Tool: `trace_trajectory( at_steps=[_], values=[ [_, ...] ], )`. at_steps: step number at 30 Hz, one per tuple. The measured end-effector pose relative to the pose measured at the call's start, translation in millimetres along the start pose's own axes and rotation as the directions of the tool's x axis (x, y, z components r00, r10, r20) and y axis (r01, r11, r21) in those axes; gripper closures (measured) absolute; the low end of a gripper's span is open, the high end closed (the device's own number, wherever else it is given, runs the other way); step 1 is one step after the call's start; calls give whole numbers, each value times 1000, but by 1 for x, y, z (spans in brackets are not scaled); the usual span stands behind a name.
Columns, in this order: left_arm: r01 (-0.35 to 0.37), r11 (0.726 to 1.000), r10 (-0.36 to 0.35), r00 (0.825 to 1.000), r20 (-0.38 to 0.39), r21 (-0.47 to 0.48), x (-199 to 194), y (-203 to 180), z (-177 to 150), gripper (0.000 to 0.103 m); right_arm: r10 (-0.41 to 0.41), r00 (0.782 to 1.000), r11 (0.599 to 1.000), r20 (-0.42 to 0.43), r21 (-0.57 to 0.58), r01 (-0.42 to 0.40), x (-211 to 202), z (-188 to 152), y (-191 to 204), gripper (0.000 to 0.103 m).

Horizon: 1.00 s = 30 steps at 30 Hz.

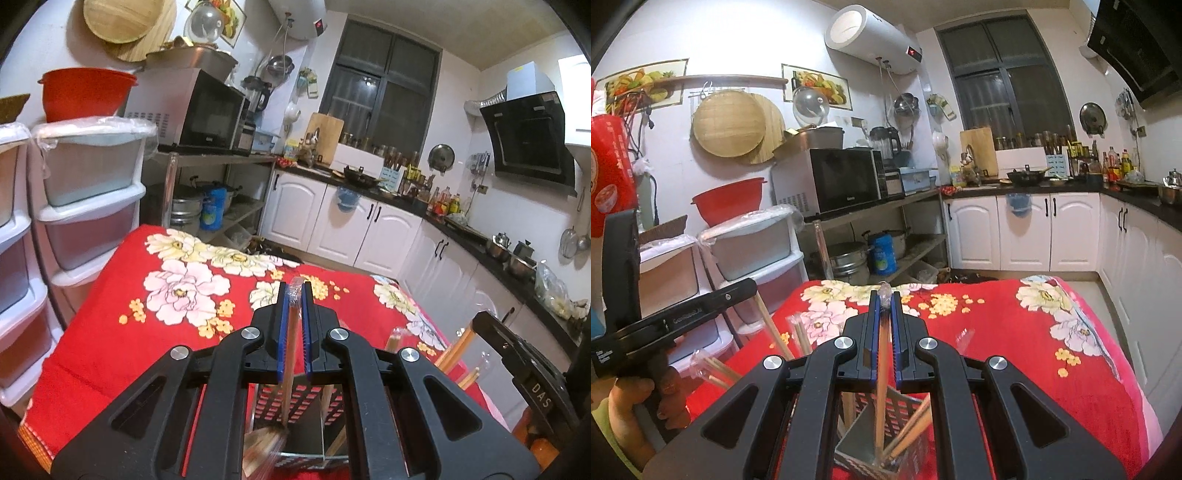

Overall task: Organize utensils
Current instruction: 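Lower both chopsticks into caddy slots and open both grippers, then withdraw both open grippers toward the last wrapped chopsticks on the tablecloth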

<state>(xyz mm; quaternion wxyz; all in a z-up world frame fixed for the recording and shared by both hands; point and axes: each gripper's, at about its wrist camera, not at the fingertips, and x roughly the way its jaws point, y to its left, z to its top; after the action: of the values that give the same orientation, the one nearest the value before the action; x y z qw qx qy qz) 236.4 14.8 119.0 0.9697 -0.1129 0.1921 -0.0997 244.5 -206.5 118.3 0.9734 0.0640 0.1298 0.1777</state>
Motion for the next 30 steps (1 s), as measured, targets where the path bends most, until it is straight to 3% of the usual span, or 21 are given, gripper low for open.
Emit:
trace_trajectory(
  at_steps=[10, 18, 23, 30],
  values=[
    [10, 1000, -9, 999, -42, 4, -9, -3, -7, 84, -27, 999, 999, -35, 23, 27, -13, -10, -9, 96],
    [18, 1000, -18, 999, -50, -7, -19, -3, -11, 69, -38, 998, 998, -56, 40, 40, -25, -18, -15, 82],
    [31, 999, -32, 998, -61, -17, -34, -3, -21, 51, -38, 997, 998, -64, 48, 41, -36, -23, -17, 78],
    [49, 999, -49, 996, -73, -12, -54, -6, -36, 35, -35, 996, 998, -77, 56, 40, -49, -31, -18, 67]
  ],
)
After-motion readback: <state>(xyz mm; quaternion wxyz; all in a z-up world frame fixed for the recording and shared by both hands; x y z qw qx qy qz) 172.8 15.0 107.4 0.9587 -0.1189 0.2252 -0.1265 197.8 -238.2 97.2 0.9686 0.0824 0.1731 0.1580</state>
